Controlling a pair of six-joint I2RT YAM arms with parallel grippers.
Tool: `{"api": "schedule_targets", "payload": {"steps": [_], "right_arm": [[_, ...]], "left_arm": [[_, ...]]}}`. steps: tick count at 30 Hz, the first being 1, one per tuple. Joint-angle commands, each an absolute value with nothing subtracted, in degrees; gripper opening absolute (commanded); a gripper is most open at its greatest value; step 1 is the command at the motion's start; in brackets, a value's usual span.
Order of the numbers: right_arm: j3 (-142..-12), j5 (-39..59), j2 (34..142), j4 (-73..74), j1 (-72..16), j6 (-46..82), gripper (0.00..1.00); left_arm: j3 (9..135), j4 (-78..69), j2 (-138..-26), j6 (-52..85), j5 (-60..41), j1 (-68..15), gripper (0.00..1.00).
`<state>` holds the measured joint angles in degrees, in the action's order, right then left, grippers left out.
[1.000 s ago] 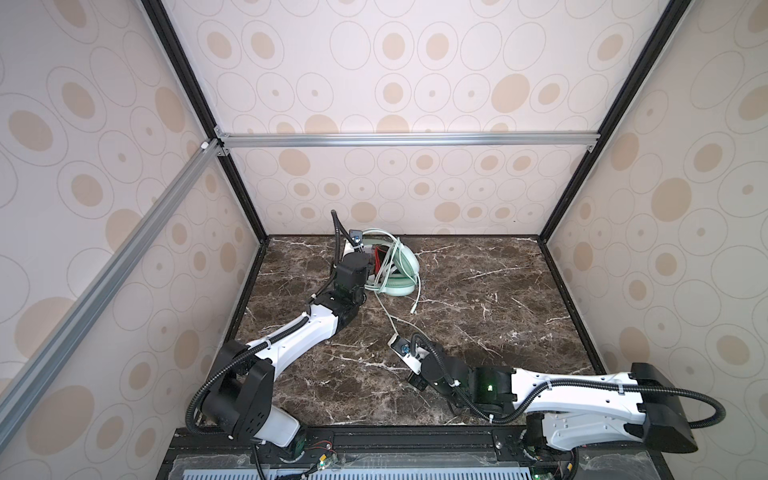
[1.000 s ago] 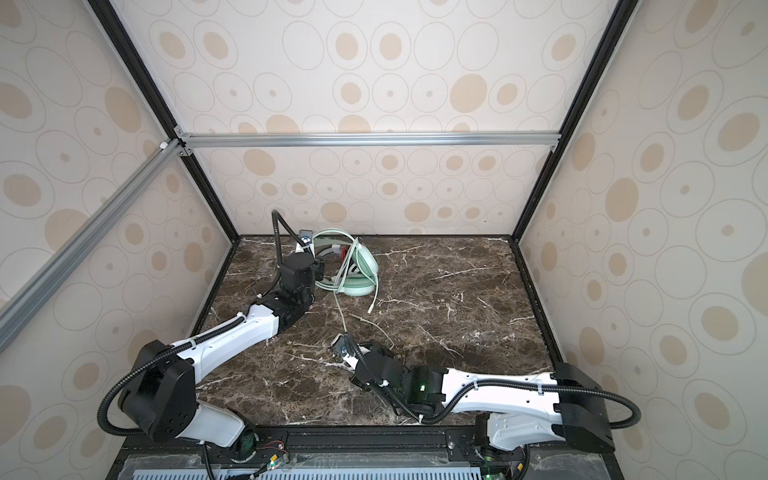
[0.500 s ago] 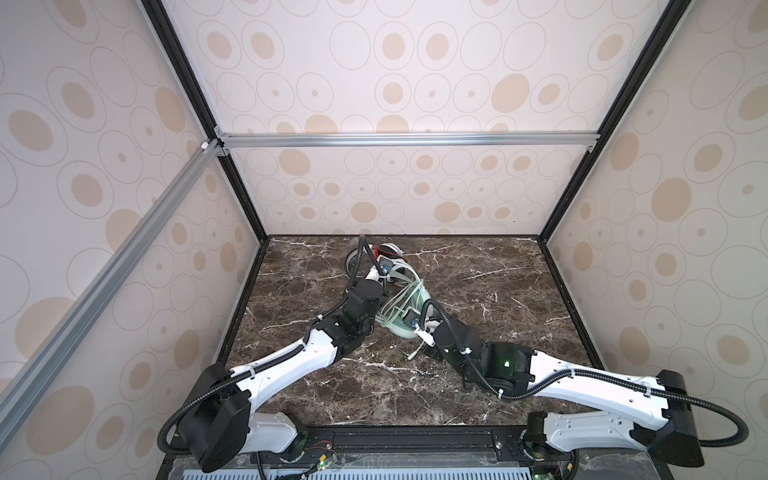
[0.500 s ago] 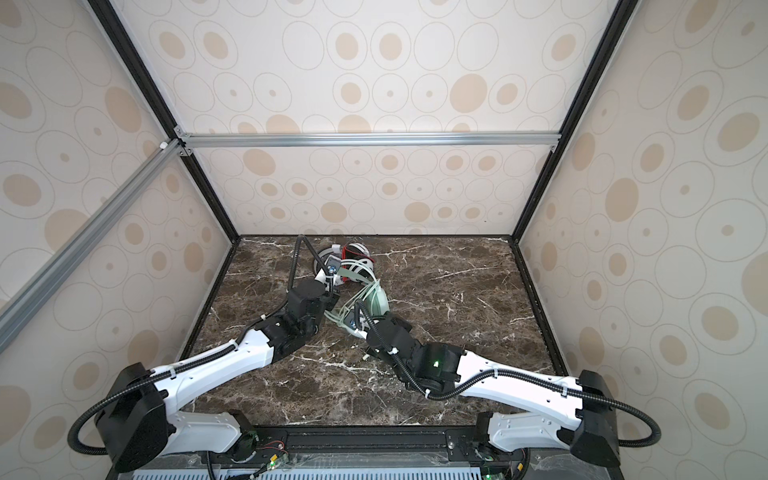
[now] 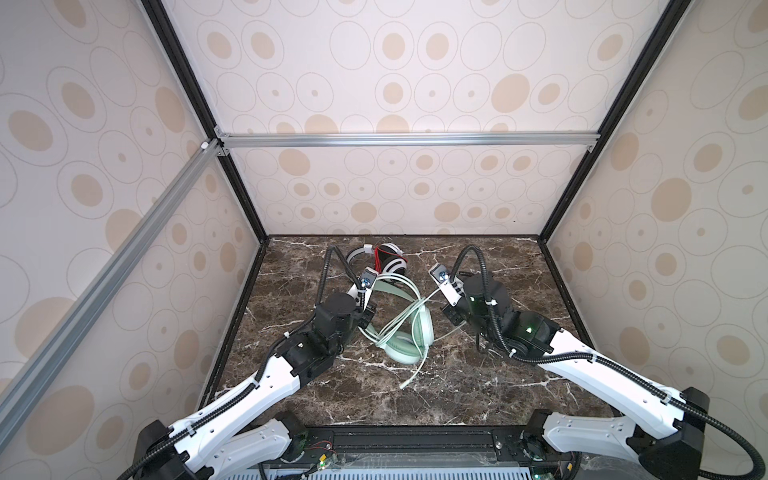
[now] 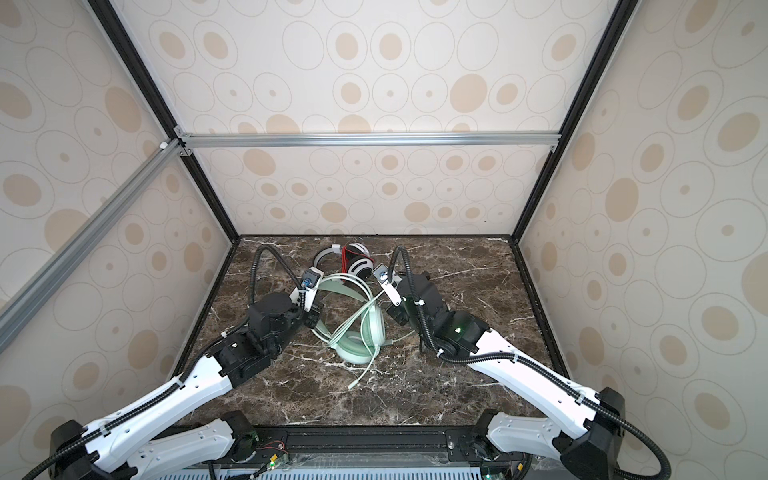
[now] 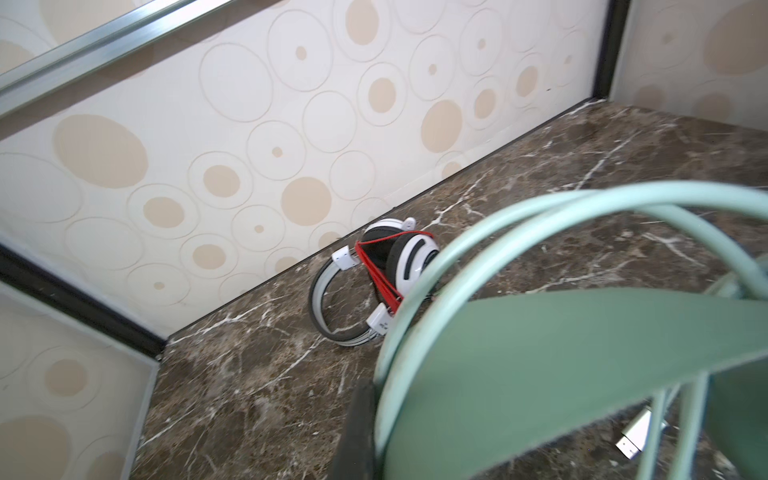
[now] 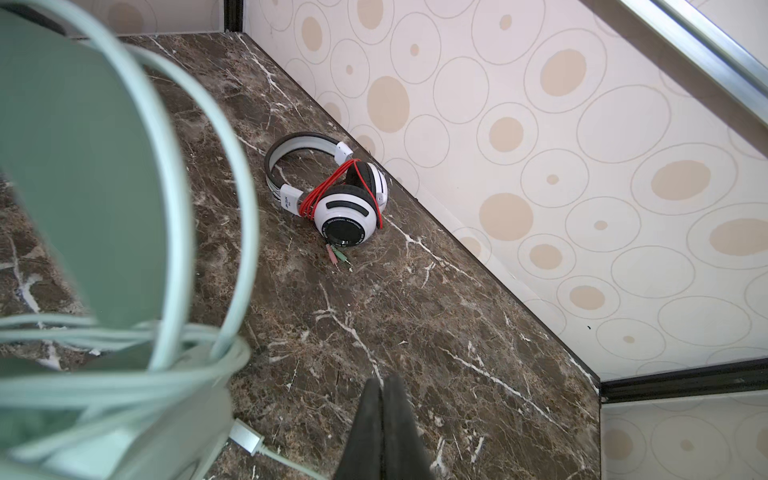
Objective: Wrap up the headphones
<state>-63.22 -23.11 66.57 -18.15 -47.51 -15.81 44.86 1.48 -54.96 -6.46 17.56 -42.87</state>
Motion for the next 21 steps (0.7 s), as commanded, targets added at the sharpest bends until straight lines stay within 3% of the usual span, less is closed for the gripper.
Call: {"api": "schedule_targets", "payload": {"steps": [1, 10, 21], "right_arm": [[-65.48, -22.33, 66.95, -18.96, -45.34, -12.90, 0.00], [-61.20, -17.24, 64.69, -15.40, -41.43, -7.26, 0.01], [-49.50, -3.96, 55.73, 4.29, -38.62, -2.06, 0.09]], "left_arm": [[43.66, 4.80, -51.92, -4.86, 9.13, -43.15, 0.00], [45.34, 4.57, -46.84, -0.40, 3.32, -43.15, 0.00], [57.64, 4.49, -46.97, 2.44, -4.07, -43.06, 0.00]]}}
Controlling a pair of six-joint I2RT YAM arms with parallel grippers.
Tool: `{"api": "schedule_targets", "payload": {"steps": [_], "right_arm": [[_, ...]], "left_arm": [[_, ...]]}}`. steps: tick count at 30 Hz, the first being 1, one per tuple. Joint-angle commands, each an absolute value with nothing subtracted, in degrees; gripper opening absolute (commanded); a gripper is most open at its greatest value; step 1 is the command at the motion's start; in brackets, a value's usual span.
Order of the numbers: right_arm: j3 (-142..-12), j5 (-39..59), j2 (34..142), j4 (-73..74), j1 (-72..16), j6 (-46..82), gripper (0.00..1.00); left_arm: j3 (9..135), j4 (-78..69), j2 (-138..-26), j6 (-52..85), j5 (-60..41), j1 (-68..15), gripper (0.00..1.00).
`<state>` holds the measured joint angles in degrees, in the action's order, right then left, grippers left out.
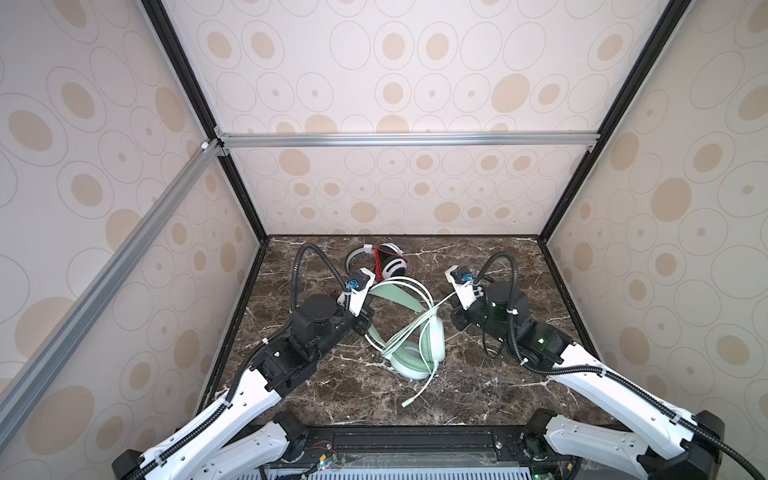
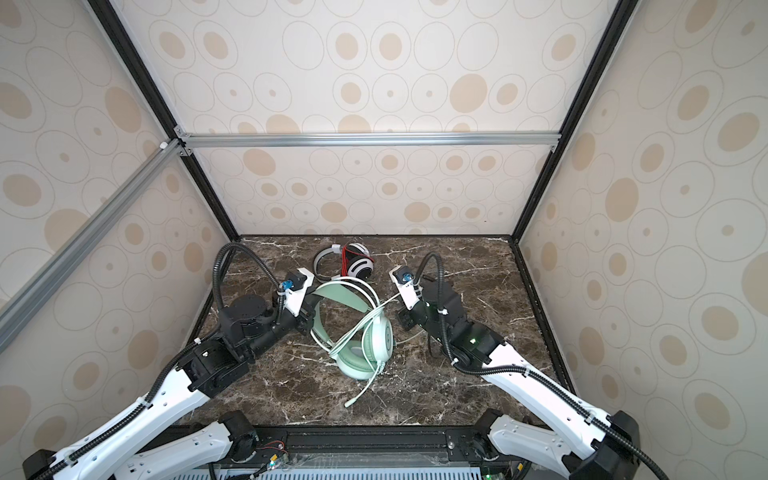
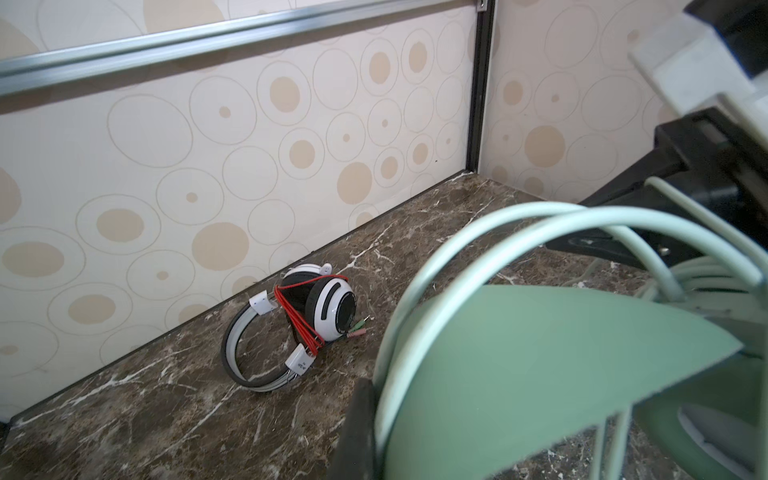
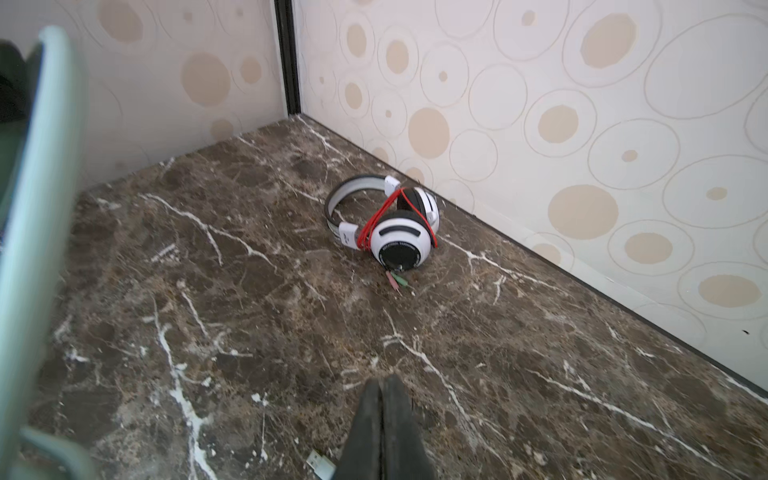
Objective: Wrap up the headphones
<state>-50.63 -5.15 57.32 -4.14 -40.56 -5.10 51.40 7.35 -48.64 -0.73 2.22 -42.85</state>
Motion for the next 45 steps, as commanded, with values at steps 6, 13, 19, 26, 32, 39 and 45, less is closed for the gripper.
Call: {"api": "schedule_targets", "payload": {"steps": [6, 13, 19, 26, 32, 39, 45], "right_arm": [[-47.62, -1.43, 57.09, 9.87, -38.49, -1.12, 0.11], [-44.48, 1.38, 59.25, 16.94, -38.33, 1.55, 0.12], [-40.62, 4.30, 60.99, 24.90, -38.28, 4.37, 0.14], [-36.32, 6.67, 62.53, 32.85, -38.24, 7.38, 0.23], [-33.90, 7.12, 62.60, 35.24, -38.23, 7.98, 0.34], [-31.53, 7.66, 64.47, 37.31, -38.20, 8.87, 0.34], [-29.08, 7.56, 65.92, 39.48, -38.17, 9.88, 0.30]], "left_arm": [[62.31, 3.17, -48.69, 4.91, -6.18, -43.15, 0.00], [64.51, 0.69, -51.28, 6.84, -6.62, -43.15, 0.00], [67.01, -1.82, -52.98, 8.97, -8.30, -43.14, 0.00], [69.26, -4.19, -53.59, 11.80, -8.97, -43.10, 0.00], [71.97, -3.53, -54.98, 13.24, -7.11, -43.10, 0.00], [73.90, -3.47, -55.64, 15.10, -4.46, -43.15, 0.00], [74.69, -3.52, -55.52, 16.15, -2.52, -43.15, 0.00]]}}
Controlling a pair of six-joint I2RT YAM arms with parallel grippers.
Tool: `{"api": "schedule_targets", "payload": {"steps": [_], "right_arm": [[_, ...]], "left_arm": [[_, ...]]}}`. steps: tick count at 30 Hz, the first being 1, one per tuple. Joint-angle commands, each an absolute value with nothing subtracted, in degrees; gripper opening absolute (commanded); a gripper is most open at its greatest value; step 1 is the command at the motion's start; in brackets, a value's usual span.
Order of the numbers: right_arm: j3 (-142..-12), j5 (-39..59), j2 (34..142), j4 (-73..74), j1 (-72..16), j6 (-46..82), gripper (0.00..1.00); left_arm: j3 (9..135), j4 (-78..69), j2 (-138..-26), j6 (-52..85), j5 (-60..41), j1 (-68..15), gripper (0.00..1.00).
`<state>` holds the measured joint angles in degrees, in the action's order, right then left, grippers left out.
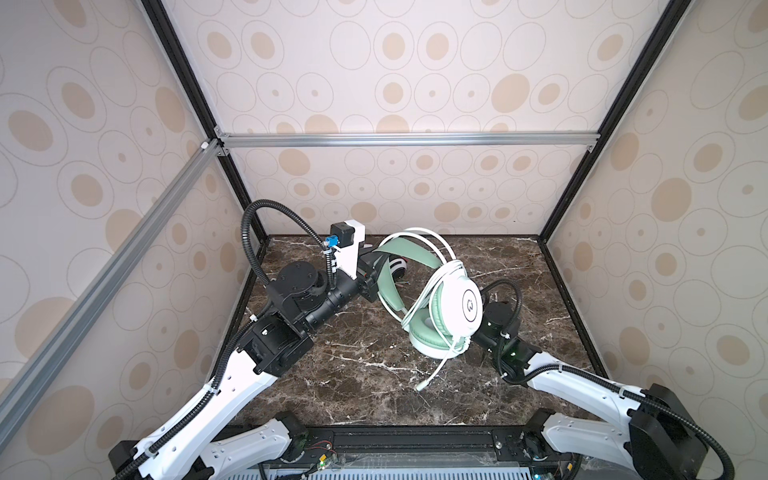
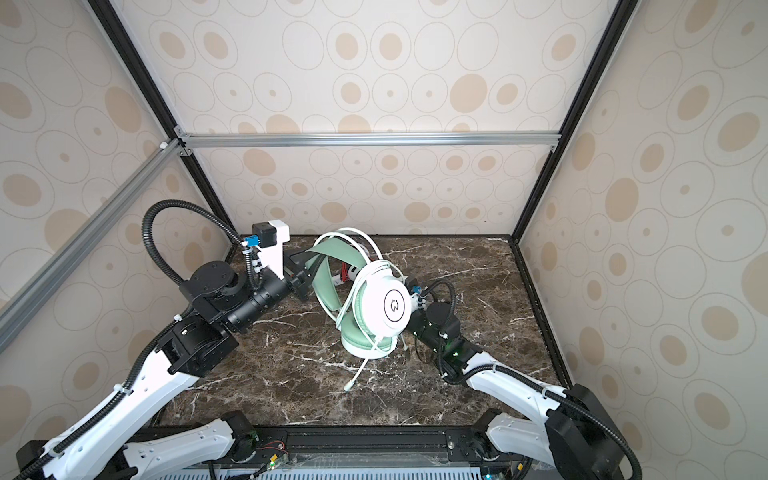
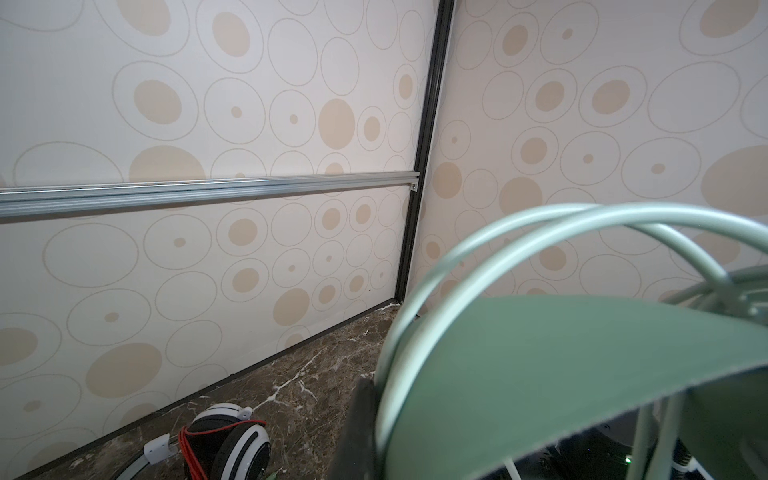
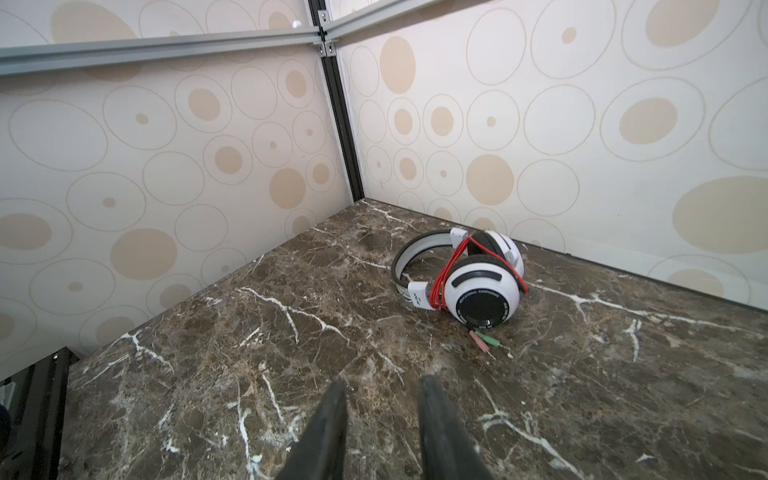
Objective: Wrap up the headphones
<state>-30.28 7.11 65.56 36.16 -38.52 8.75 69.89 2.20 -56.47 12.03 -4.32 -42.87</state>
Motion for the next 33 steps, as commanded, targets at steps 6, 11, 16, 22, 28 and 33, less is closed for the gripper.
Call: {"api": "schedule_targets", "payload": {"steps": [6, 11, 16, 22, 28, 33], "right_arm": [[-27.45, 7.60, 68.22, 41.53, -38.22, 10.75, 0.28], [-26.94, 7.40, 70.39, 42.88, -38.15, 11.15, 0.27], [-26.33, 7.30, 71.27, 42.74, -38.17, 10.52, 0.25], [-25.31, 7.81, 72.45, 42.36, -38.21, 9.89, 0.13], [-26.11, 6.91, 74.68, 40.20, -38.58, 8.93, 0.00], [-26.13, 0.18, 75.44, 40.04, -40.34, 9.85, 0.00]], "left_arm": [[74.88, -5.24, -55.55, 18.20, -0.59, -43.08, 0.00], [75.19, -6.77, -55.96, 19.00, 0.00, -43.08, 0.00], [75.00, -6.49, -55.69, 18.99, 2.62, -43.07, 0.00], [74.00, -6.64, -54.86, 20.42, 6.76, -43.04, 0.00], [73.82, -7.37, -54.14, 24.62, 17.85, -43.02, 0.00], [76.43, -8.97, -57.59, 27.05, 21.70, -43.05, 0.00]]}}
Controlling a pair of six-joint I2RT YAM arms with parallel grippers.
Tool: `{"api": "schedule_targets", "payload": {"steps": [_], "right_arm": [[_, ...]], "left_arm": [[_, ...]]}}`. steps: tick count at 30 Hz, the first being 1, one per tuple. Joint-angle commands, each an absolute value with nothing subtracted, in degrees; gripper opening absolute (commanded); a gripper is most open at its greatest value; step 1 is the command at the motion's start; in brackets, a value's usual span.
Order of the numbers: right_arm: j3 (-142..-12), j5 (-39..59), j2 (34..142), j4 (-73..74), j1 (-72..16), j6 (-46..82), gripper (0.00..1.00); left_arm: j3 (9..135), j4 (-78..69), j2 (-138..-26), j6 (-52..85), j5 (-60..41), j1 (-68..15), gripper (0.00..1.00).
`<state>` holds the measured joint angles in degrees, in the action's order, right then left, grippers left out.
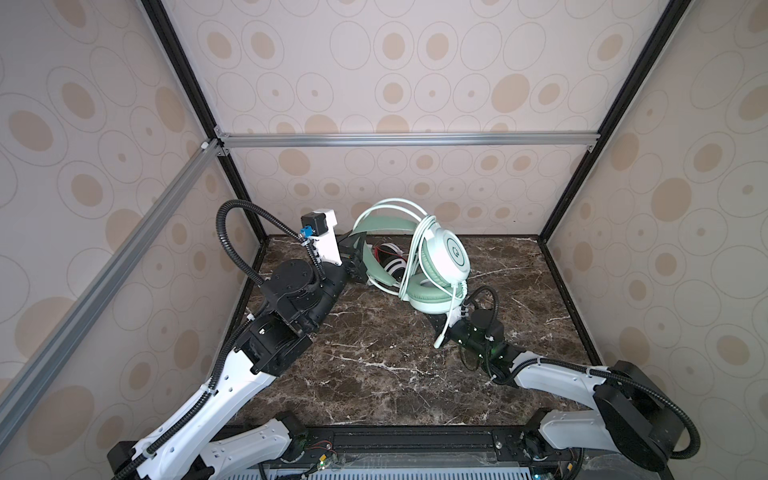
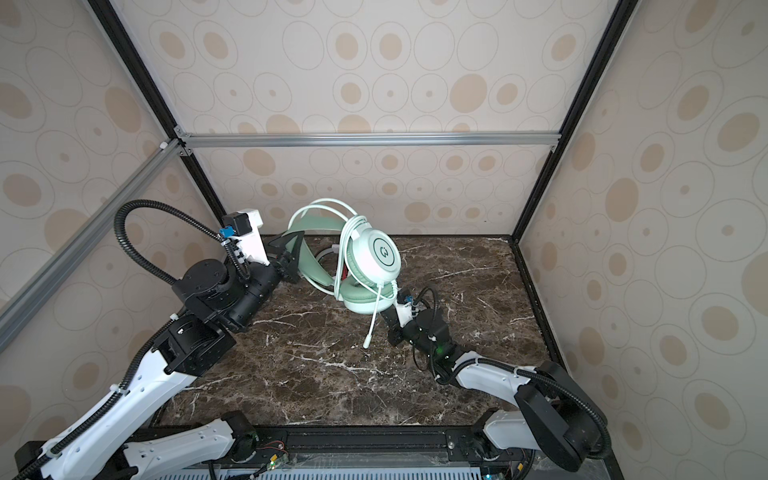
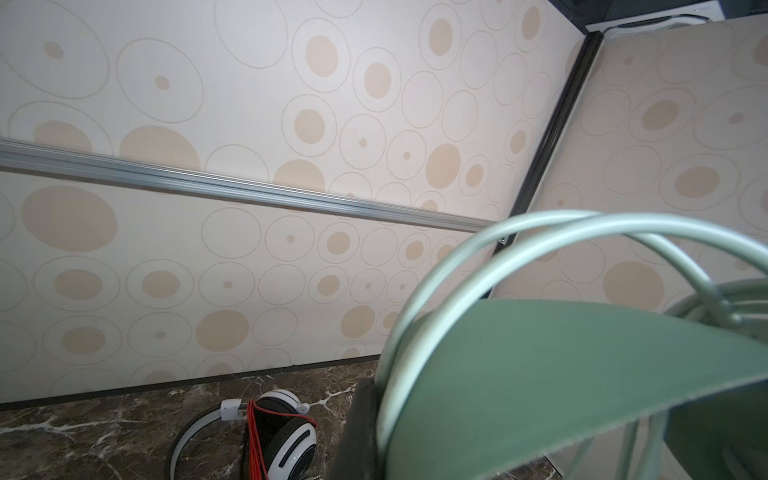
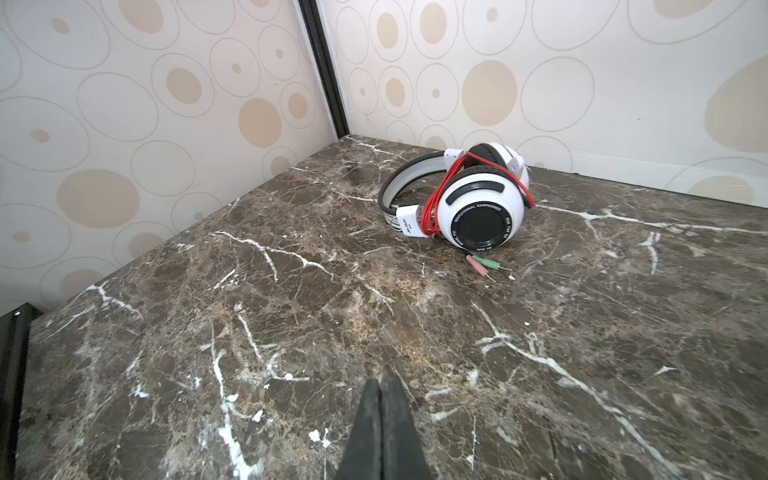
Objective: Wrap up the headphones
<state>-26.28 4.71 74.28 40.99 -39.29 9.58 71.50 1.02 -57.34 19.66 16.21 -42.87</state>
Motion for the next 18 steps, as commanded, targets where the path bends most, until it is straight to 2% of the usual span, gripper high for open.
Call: {"api": "schedule_targets", "payload": {"steps": [1, 10, 18], "right_arm": [[-26.36, -1.30, 75.41, 39.83, -41.13, 9.88, 0.00], [-27.99, -16.69, 76.40, 38.10, -51.18, 6.74, 0.00], [-29.69, -23.88, 78.25, 37.70, -56.86, 4.55, 0.00]], "left_arm": [[76.44, -9.77, -58.26, 27.60, 22.24, -43.03, 0.00], [77.52, -14.76, -64.84, 30.42, 28.53, -42.95, 0.00], [80.09, -15.16, -70.29, 32.13, 30.04, -42.40, 0.00]]}}
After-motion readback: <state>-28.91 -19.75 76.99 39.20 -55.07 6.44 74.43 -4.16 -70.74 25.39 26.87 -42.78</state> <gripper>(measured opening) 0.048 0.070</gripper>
